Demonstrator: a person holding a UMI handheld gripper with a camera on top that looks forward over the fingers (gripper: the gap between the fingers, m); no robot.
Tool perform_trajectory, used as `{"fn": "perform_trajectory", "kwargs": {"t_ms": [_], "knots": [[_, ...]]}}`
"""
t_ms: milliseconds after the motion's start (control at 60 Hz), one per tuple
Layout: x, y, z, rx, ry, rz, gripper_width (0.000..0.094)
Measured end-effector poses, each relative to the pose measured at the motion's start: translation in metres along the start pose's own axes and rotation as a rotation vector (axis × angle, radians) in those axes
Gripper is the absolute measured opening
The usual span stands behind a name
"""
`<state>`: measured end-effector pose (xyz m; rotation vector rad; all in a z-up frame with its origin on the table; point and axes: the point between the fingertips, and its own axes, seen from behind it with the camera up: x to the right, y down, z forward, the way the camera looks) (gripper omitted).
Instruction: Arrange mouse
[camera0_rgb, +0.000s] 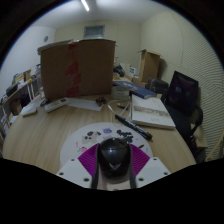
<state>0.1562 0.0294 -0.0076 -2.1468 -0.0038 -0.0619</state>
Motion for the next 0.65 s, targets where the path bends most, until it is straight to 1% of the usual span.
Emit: {"fn": "perform_trajectory", "kwargs": {"t_ms": [117,150,183,233,267,283,300,350,500,583,650], "knots": [[-0.001,0.002,0.004,-0.026,-0.03,0.065,0.054],[-0.001,0.001,0.004,-0.029,-0.039,0.084,0.0555],[-0.004,0.001,0.003,-0.031,-0.057,0.091,0.0621],[-0.011,-0.001,-0.002,-0.029,-0.091,0.101,0.0771],[-0.012,-0.002,-0.007,-0.03,-0.096,0.114,0.0871],[-0.011,-0.002,-0.01,-0.027,-0.094,0.118,0.0819],[-0.01,-0.003,-0.013,-0.021,-0.091,0.123,0.0815],[-0.008,-0.007,-0.026,0.01,-0.086,0.125,0.0838],[-0.009,-0.002,-0.087,0.056,-0.109,0.098,0.0841],[-0.007,0.006,-0.125,0.101,-0.118,0.076,0.0838],[-0.001,0.014,-0.153,0.146,-0.097,0.082,0.0833]]}}
